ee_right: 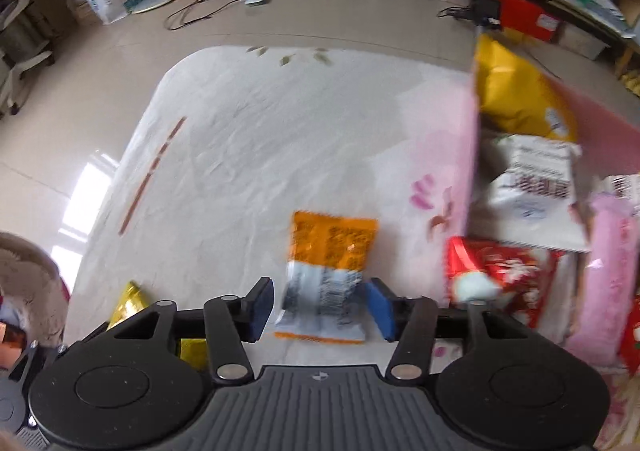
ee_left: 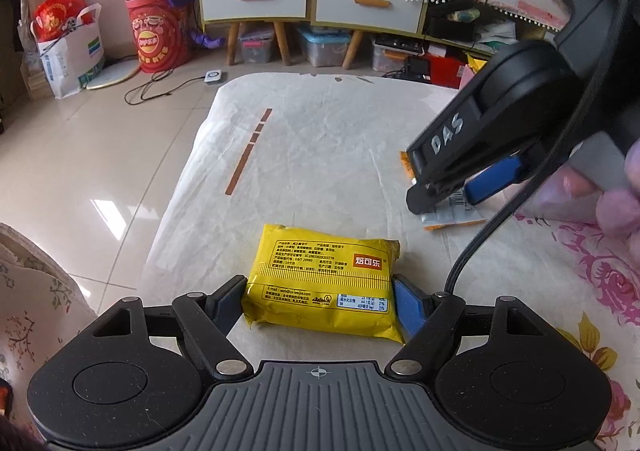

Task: Organize snacks
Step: 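Grasp the yellow pack with the left tool while the right tool grasps the orange-and-white pack, then lift both packs and carry them over the pink box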

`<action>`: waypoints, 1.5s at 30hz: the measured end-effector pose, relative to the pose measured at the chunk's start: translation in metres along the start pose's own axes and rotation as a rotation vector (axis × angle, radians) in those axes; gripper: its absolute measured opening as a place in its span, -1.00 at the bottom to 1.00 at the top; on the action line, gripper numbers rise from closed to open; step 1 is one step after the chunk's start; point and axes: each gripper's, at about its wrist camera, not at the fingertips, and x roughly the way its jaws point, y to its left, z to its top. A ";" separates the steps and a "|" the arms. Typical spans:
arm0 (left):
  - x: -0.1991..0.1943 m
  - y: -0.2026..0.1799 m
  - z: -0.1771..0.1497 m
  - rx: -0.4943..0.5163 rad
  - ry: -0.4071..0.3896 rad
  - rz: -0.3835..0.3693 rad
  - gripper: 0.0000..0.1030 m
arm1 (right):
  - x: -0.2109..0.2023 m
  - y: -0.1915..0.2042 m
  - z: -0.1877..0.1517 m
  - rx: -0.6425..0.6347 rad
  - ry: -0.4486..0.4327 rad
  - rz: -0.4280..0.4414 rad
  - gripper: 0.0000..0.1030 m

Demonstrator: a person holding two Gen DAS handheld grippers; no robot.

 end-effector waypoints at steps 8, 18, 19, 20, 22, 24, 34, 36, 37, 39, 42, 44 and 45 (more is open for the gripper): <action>-0.001 0.001 0.002 -0.023 0.005 0.006 0.46 | -0.005 0.007 -0.018 -0.059 -0.092 -0.020 -0.42; -0.016 0.000 0.007 -0.096 0.013 -0.042 0.45 | -0.041 -0.005 -0.043 -0.086 -0.172 0.026 -0.42; -0.018 -0.002 0.008 -0.094 0.009 -0.046 0.45 | -0.045 -0.007 -0.047 -0.093 -0.181 0.023 -0.42; -0.021 -0.005 0.008 -0.088 0.005 -0.048 0.45 | -0.050 -0.008 -0.051 -0.100 -0.194 0.019 -0.42; -0.028 -0.012 0.009 -0.064 -0.009 -0.048 0.45 | -0.058 -0.014 -0.057 -0.103 -0.216 0.013 -0.42; -0.036 -0.019 0.008 -0.038 -0.027 -0.050 0.45 | -0.065 -0.021 -0.061 -0.095 -0.231 0.017 -0.42; -0.063 -0.049 0.017 0.001 -0.090 -0.098 0.45 | -0.097 -0.064 -0.092 -0.043 -0.310 0.051 -0.42; -0.066 -0.057 0.019 0.013 -0.100 -0.104 0.45 | -0.101 -0.077 -0.098 -0.021 -0.317 0.063 -0.42; -0.068 -0.062 0.020 0.020 -0.107 -0.107 0.45 | -0.103 -0.083 -0.101 -0.011 -0.324 0.067 -0.42; -0.069 -0.070 0.022 0.031 -0.120 -0.109 0.44 | -0.108 -0.094 -0.104 0.007 -0.338 0.071 -0.42; -0.073 -0.083 0.027 0.038 -0.142 -0.112 0.44 | -0.117 -0.111 -0.102 0.042 -0.365 0.075 -0.42; -0.074 -0.092 0.032 0.038 -0.154 -0.118 0.44 | -0.124 -0.123 -0.100 0.066 -0.391 0.089 -0.42; -0.075 -0.097 0.034 0.040 -0.163 -0.124 0.44 | -0.126 -0.129 -0.099 0.079 -0.400 0.094 -0.41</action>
